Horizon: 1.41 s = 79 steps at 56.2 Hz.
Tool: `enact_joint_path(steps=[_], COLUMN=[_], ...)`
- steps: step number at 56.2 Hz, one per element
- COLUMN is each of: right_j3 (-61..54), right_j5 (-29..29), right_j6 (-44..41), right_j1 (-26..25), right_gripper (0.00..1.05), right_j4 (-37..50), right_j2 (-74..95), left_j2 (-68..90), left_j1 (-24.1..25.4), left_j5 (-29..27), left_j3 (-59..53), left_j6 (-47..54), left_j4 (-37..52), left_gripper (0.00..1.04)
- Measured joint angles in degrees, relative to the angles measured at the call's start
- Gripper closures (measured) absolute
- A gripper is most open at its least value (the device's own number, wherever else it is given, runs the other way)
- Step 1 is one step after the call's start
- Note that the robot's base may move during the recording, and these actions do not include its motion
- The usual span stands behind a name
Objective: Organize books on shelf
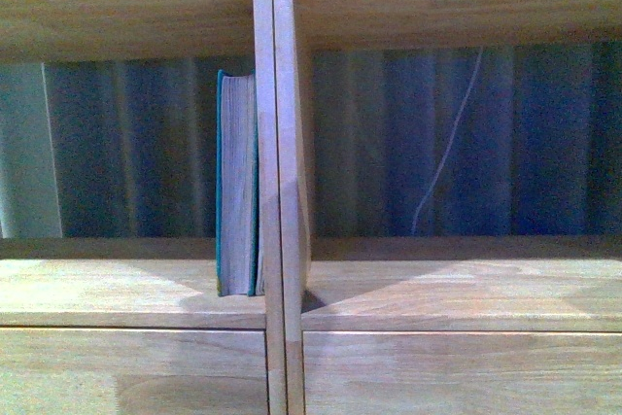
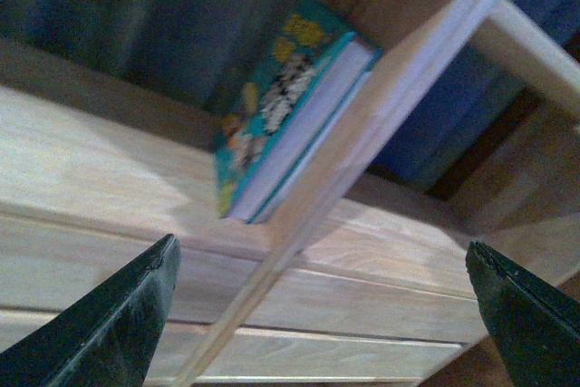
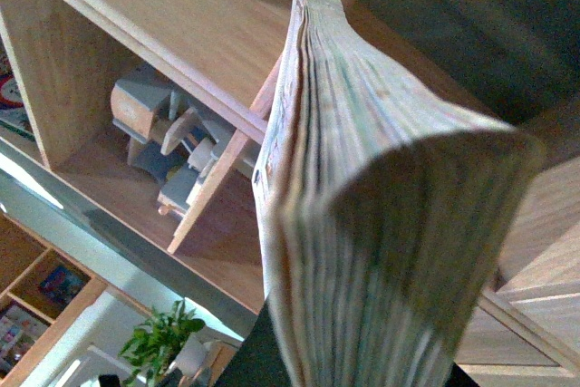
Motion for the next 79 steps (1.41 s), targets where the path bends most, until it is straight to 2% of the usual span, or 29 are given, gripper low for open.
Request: enact_joint_path(steps=[6,15,25,32,40,54,79], right_j3=[1.4,2.2,3.4,4.8,6.4,7.6,3.5], right_j5=[1.5,2.7,2.9,2.9,2.9,2.9,3.6], right_j6=[-0.2,-0.1,0.6,1.2,1.9,2.3,1.3], right_j1=[1.9,3.0,2.9,2.7,2.4,3.3,9.9], right_gripper=[0.97,0.97,0.97,0.97,0.97,0.97,0.97], right_j4=[0.4,1.5,3.0,3.6,3.9,4.0,2.8], right_j2=[1.4,4.2,7.1,8.2,9.1,9.4,6.6], left_j2=[4.5,12.1,19.5,22.8,25.3,27.3,28.7], left_j1=[-8.2,-17.9,-26.6,-30.8,-32.9,-33.6,-33.9], left_j5=[-3.6,-9.4,-13.4,-14.2,-15.1,-15.5,-16.2], left_j3=[4.3,9.6,14.3,16.8,18.7,20.9,24.6], left_j6=[-3.5,-7.6,-10.8,-11.9,-12.6,-13.1,-14.3], left_j4=[3.7,8.5,11.8,13.1,13.9,14.9,16.1], left_gripper=[0.07,0.07,0.07,0.07,0.07,0.07,0.07])
